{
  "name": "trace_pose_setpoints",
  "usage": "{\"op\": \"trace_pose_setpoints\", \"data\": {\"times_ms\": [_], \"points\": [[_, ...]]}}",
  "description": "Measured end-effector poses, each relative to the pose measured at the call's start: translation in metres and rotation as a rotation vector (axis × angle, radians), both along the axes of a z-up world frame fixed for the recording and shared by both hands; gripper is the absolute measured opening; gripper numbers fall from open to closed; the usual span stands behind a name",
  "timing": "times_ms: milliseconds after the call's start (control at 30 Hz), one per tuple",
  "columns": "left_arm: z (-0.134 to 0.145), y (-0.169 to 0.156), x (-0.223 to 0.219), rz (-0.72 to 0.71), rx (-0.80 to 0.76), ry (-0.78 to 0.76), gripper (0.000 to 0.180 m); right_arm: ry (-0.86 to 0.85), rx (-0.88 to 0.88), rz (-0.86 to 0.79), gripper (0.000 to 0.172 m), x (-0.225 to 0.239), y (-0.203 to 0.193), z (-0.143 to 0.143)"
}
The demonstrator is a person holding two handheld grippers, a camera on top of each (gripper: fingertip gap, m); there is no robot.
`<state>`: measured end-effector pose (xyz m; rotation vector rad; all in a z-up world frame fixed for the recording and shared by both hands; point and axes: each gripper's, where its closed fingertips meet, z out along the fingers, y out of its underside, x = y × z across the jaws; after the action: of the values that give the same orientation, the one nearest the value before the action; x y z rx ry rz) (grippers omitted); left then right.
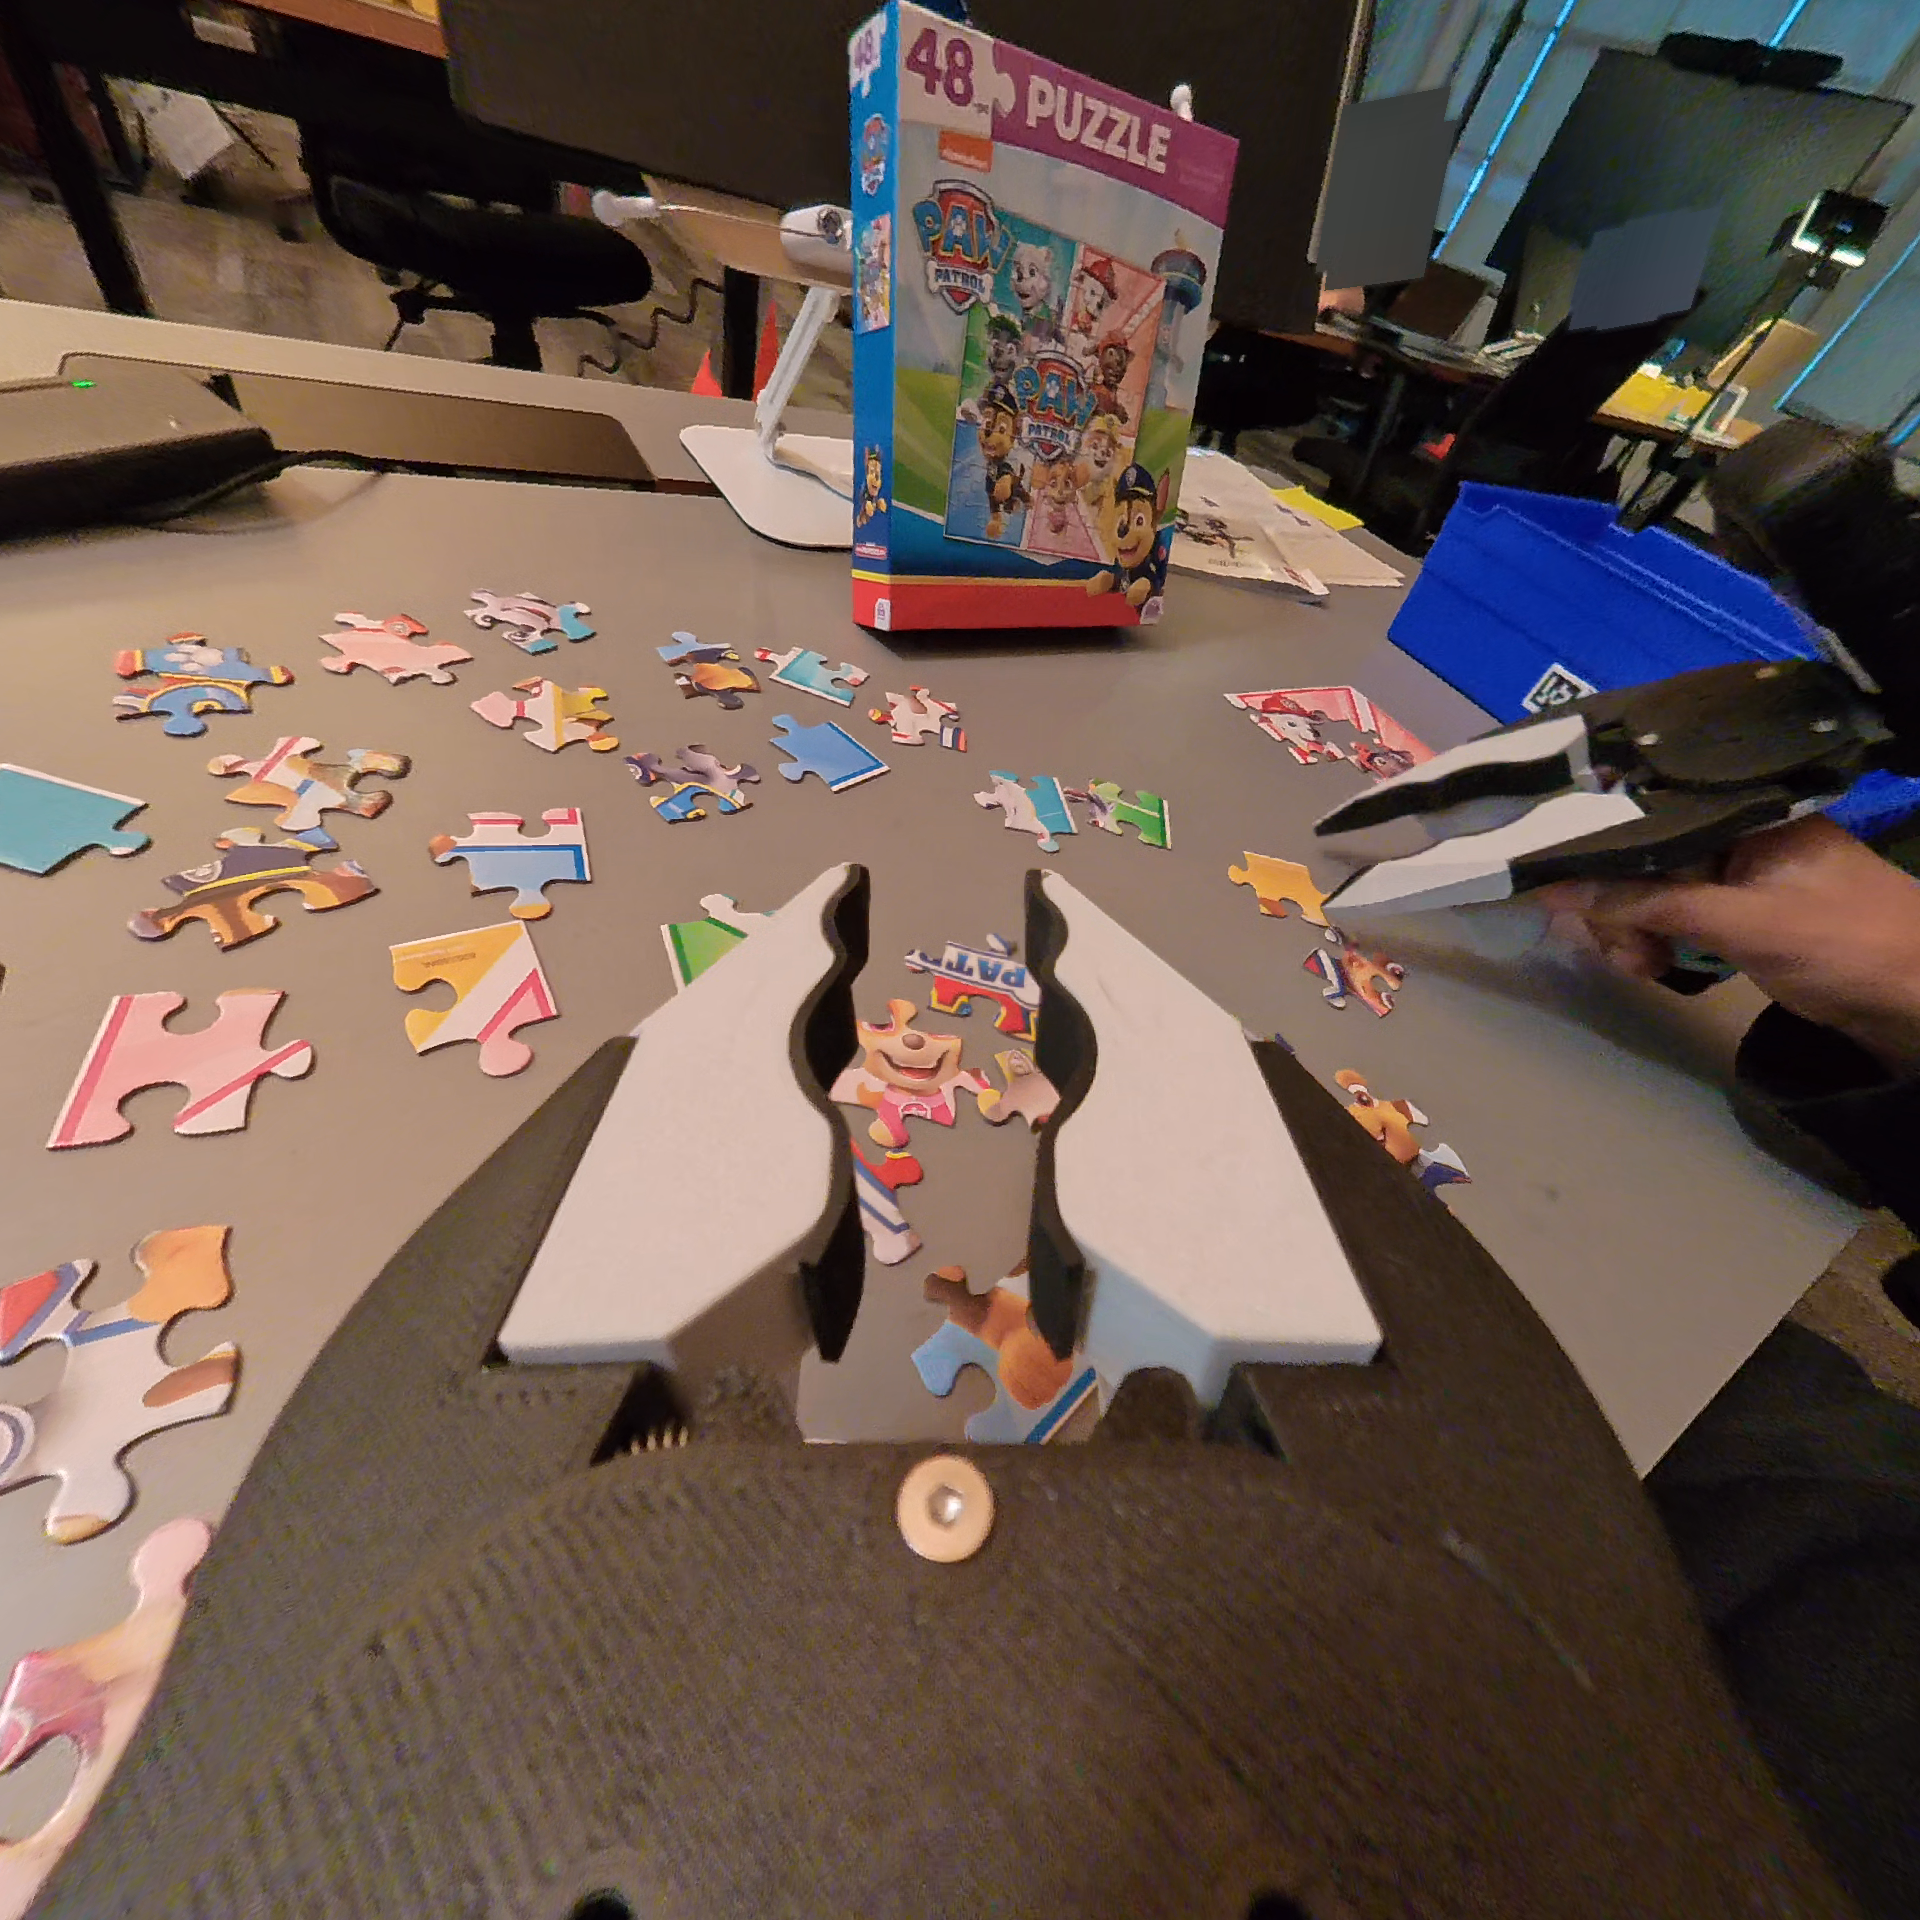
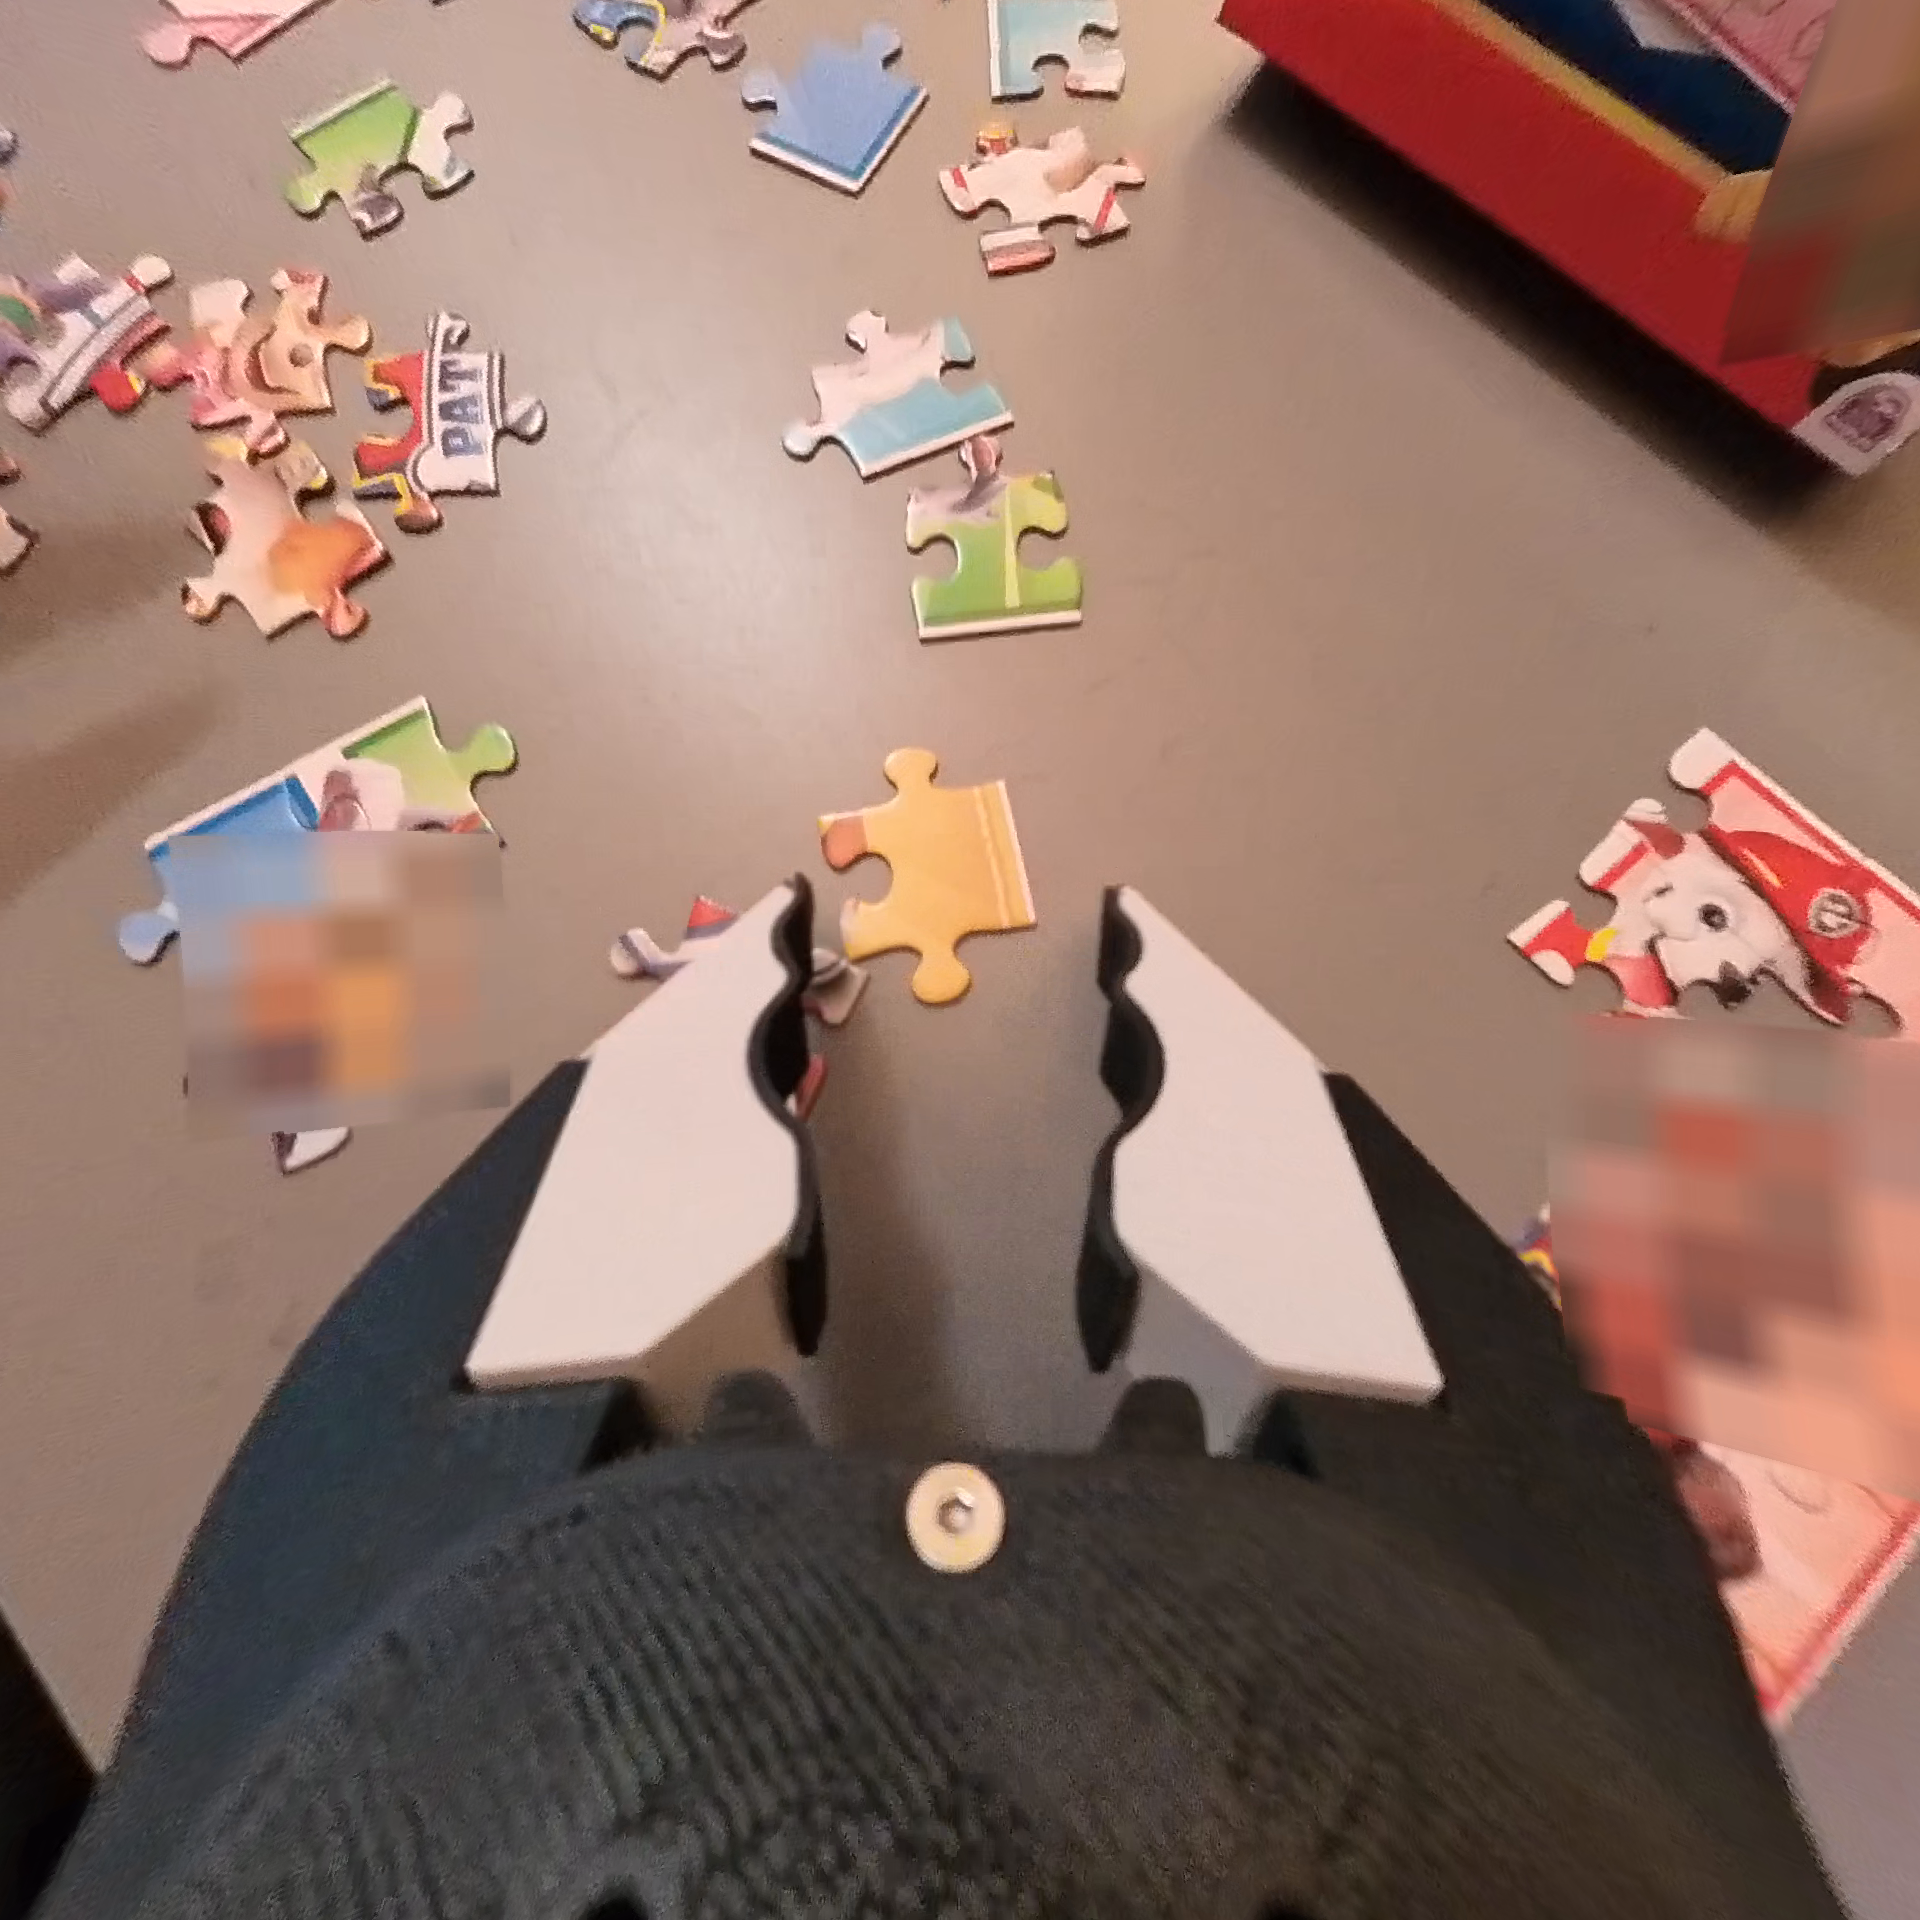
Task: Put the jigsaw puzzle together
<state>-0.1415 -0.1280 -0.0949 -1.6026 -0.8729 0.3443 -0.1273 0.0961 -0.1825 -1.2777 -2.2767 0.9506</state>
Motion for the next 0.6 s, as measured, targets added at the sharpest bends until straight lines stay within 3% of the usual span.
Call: {"op": "trace_pose_setpoints", "data": {"times_ms": [100, 300, 600], "points": [[0.002, 0.003, 0.002, -0.004, -0.01, 0.011, 0.027, -0.015, 0.01, 0.003, 0.056, -0.009, -0.003, -0.009], [0.004, -0.002, 0.0, 0.011, -0.007, 0.024, 0.027, -0.037, 0.033, 0.019, 0.025, -0.006, -0.004, -0.009], [0.002, -0.005, -0.001, 0.013, 0.001, 0.013, 0.027, -0.042, 0.05, -0.054, 0.024, 0.021, 0.015, -0.009]]}}
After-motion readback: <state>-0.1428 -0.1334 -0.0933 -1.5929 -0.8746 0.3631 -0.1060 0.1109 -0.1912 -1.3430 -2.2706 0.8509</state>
